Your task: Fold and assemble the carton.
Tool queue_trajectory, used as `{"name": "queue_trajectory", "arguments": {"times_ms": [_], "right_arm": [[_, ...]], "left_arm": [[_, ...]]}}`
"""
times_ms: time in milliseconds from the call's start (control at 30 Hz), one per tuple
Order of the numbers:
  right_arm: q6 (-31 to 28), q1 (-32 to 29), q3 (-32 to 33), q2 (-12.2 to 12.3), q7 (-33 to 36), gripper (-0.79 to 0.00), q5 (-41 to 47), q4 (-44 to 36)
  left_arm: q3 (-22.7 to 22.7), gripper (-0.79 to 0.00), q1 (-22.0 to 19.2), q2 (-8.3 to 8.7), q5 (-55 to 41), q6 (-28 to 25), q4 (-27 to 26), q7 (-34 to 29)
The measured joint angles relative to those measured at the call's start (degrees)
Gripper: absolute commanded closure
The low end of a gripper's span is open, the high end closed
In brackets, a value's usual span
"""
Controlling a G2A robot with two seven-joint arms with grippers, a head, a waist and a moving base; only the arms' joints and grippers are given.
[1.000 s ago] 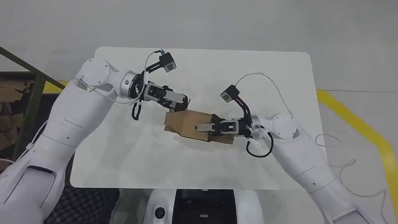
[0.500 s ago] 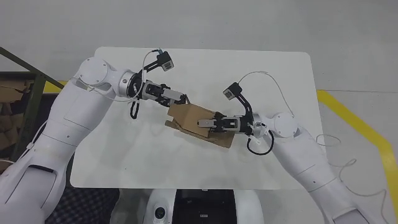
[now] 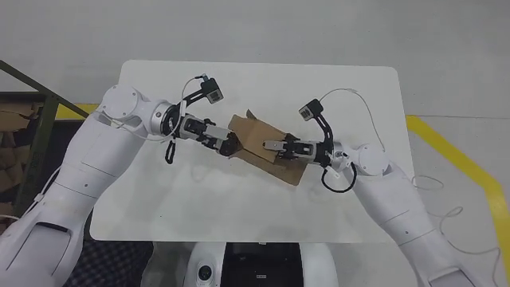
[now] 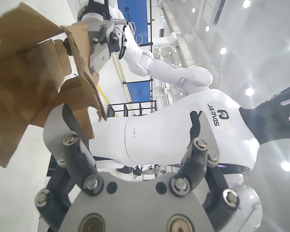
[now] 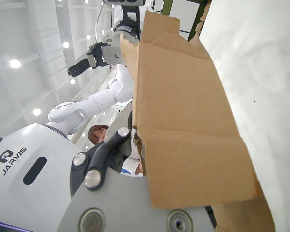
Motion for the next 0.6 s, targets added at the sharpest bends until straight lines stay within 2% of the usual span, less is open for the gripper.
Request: {"name": "queue_trajectory", "arguments": {"times_ms": [267, 467, 600], "right_arm": [[-0.02, -0.43, 0.33, -0.07, -1.19, 0.000, -0.12, -0.40], [-0.06, -0.61, 0.59, -0.10, -0.95, 0.000, 0.24, -0.61], [-0.08, -0.76, 0.95, -0.05, -0.73, 0.000, 0.34, -0.97]], "left_arm": [[1.65, -0.785, 0.82, 0.13, -0.26, 1.02, -2.04, 0.00], [3.92, -0.785, -0.55, -0.58, -0.33, 0.66, -1.23, 0.00], [3.13, -0.785, -1.18, -0.48, 0.15, 0.25, 0.70, 0.00]]}}
